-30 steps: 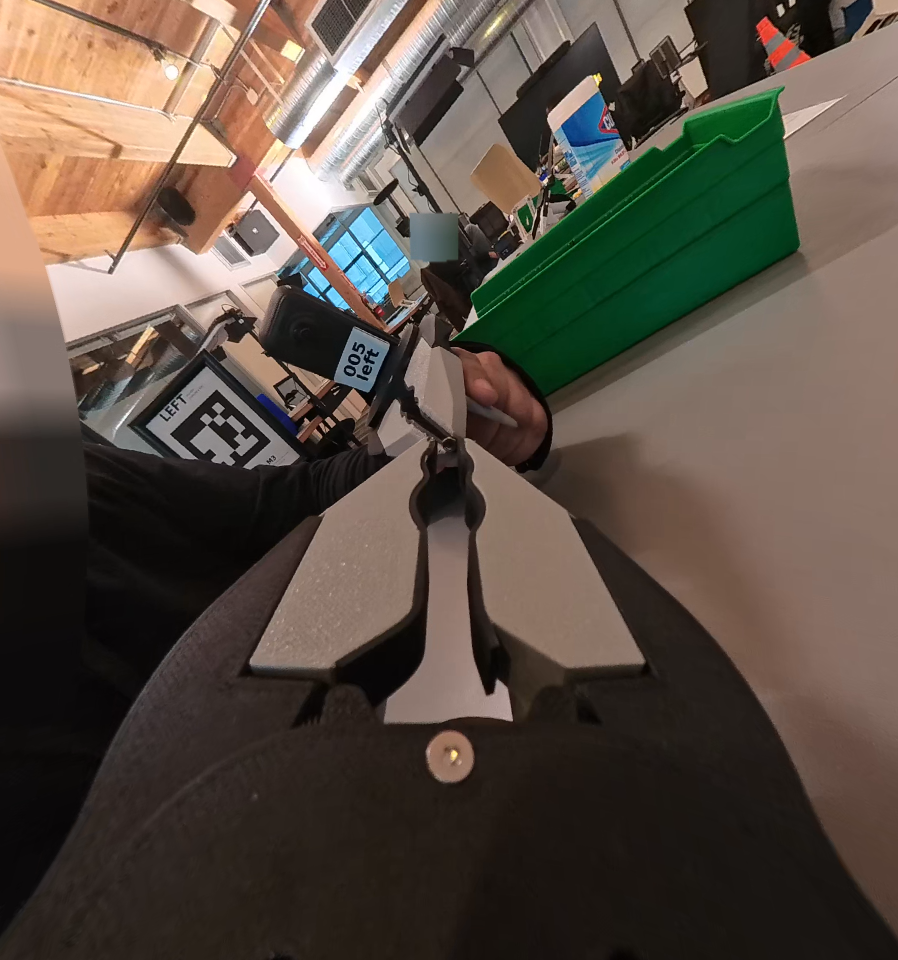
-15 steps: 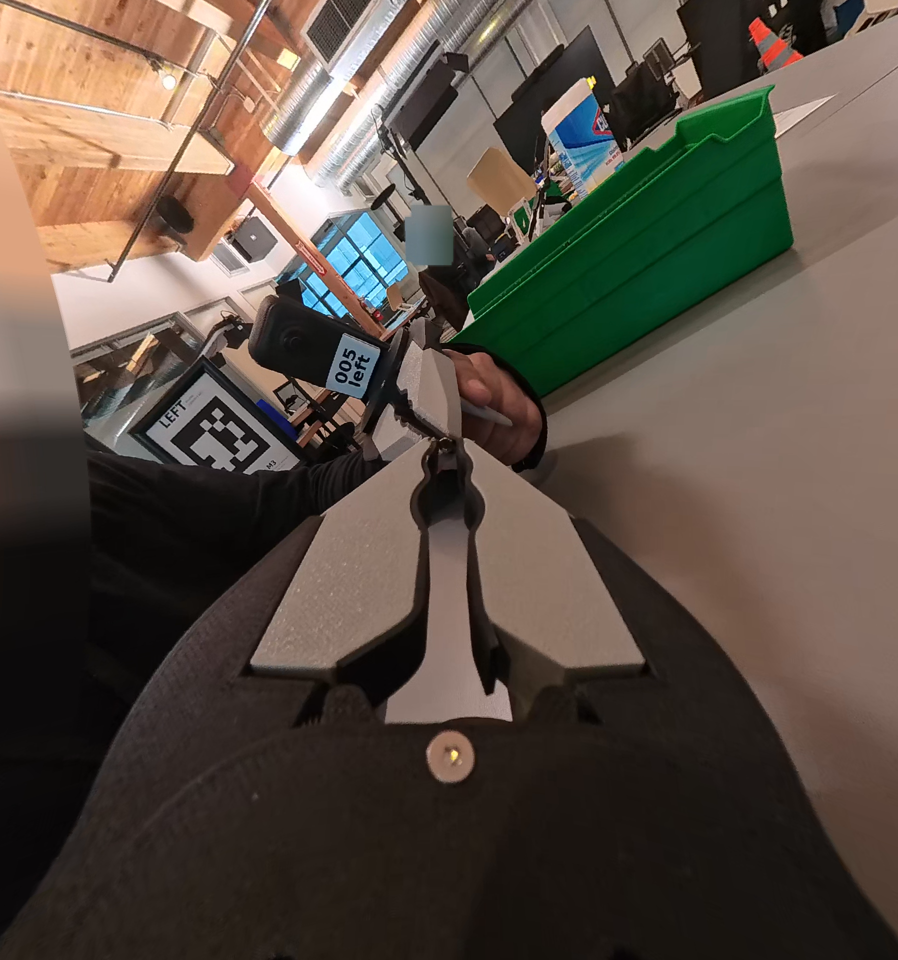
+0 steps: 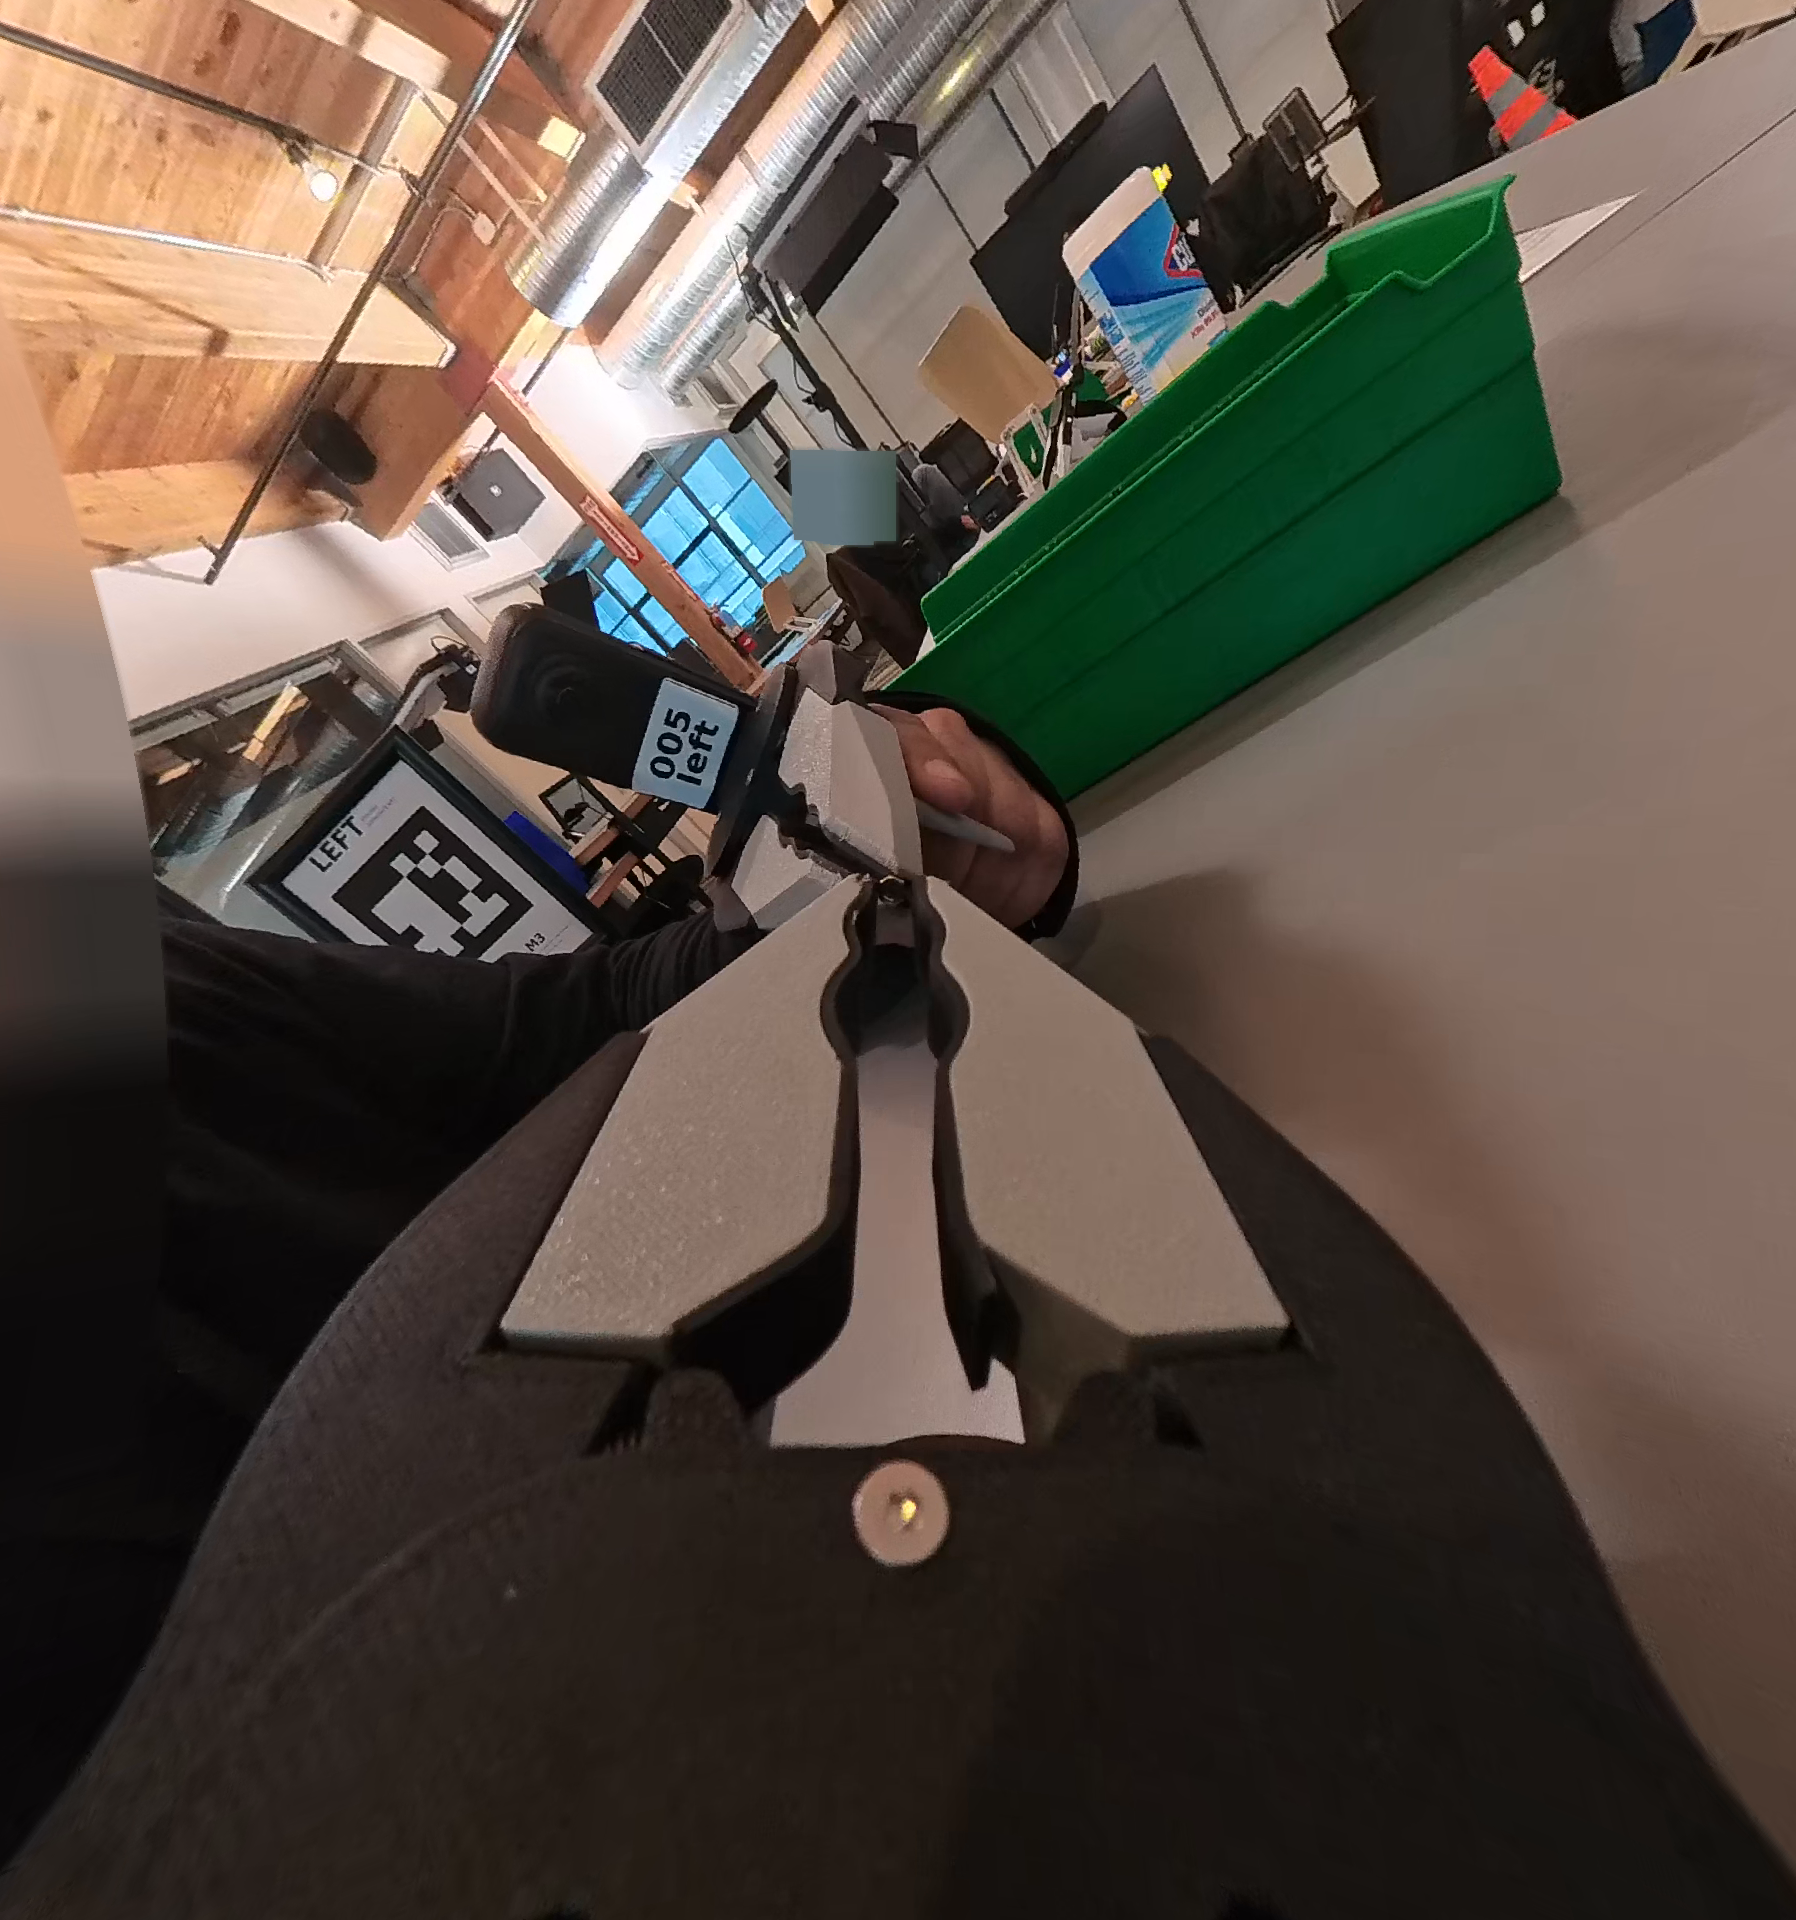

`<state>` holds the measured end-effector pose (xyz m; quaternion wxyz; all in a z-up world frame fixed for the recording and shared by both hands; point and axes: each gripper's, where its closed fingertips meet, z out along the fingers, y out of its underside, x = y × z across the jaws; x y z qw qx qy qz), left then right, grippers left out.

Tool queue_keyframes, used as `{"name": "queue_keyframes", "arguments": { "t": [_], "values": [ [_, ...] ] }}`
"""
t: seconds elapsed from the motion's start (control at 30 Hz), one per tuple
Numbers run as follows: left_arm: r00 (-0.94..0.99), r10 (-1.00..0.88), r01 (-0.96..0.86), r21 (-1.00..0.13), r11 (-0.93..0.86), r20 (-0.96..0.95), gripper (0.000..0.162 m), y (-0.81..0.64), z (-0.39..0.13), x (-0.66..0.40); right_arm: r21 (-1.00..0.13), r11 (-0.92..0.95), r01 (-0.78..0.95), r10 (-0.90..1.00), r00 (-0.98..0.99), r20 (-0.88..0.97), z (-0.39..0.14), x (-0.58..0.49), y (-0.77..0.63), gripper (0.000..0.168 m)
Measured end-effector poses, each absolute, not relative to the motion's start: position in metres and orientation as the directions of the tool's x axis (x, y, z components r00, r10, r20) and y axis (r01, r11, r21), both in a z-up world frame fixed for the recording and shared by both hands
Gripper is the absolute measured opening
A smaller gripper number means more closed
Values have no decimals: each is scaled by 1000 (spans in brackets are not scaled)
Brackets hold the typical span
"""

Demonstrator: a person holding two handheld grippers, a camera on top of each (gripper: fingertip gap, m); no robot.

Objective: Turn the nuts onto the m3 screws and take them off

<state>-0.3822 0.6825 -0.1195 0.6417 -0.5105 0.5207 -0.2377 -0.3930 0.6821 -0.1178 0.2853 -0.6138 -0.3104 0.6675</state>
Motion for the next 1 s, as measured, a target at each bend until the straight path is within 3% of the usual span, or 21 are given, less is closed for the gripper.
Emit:
{"name": "queue_keyframes", "arguments": {
  "t": [1.0],
  "values": [
    [320,-828,-311,-876,368,-461,1,686,-136,-382,-739,-671,55,739,-29,-673,-135,-393,685,2]
  ]
}}
